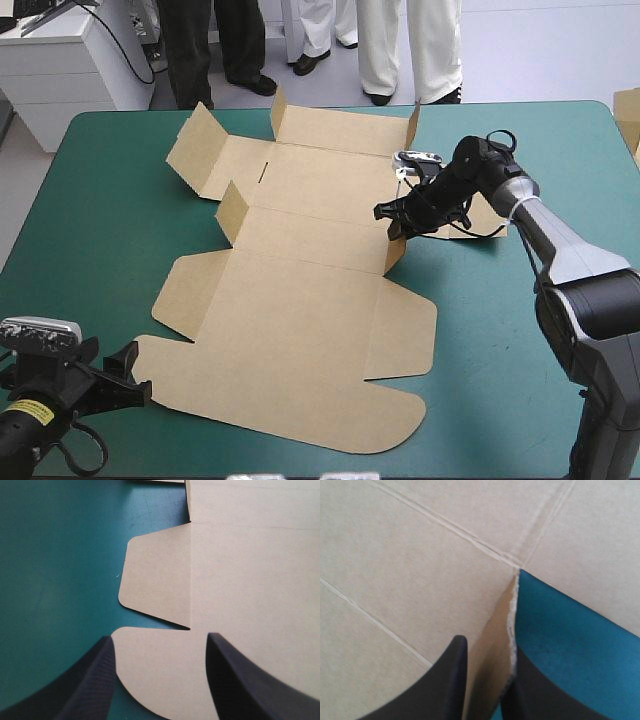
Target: Fold the box
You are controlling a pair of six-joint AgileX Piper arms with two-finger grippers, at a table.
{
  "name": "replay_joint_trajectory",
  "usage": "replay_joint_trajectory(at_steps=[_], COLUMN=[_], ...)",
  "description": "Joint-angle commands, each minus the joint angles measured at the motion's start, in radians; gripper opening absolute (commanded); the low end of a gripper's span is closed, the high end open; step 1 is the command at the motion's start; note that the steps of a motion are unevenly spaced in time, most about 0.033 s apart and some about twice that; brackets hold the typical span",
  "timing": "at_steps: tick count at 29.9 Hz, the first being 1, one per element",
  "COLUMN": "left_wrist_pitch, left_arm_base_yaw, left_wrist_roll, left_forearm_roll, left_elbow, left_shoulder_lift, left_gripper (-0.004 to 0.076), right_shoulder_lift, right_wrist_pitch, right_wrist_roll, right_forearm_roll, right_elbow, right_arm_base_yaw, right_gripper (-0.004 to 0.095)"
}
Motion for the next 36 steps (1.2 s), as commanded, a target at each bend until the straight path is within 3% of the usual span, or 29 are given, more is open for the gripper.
replay_joint_trajectory(at_steps=[1,7,11,21,28,36], left_wrist_pitch=[-0.053,-0.053,-0.053,-0.053,-0.053,-0.053], left_arm_base_yaw=[-0.003,-0.003,-0.003,-0.003,-0.003,-0.003], left_wrist_roll=[0.001,0.017,0.017,0.017,0.021,0.022], left_forearm_roll=[-0.007,-0.01,-0.01,-0.01,-0.007,-0.007], left_elbow=[-0.033,-0.033,-0.033,-0.033,-0.033,-0.033], left_shoulder_lift=[0.014,0.014,0.014,0.014,0.014,0.014], left_gripper=[0.0388,0.0388,0.0388,0.0388,0.0388,0.0388], right_shoulder_lift=[-0.036,-0.034,-0.034,-0.034,-0.034,-0.034], right_wrist_pitch=[0.039,0.09,0.125,0.154,0.161,0.04], right_wrist_roll=[0.0,0.03,0.014,-0.003,-0.264,-0.548], right_forearm_roll=[-0.001,-0.174,-0.268,-0.443,-0.475,-0.514], right_elbow=[-0.034,-0.045,-0.078,-0.25,-0.287,-0.287], right_arm_base_yaw=[0.005,0.005,0.005,0.005,0.005,0.005], right_gripper=[0.0116,0.0104,-0.0022,-0.0022,-0.0022,-0.0022])
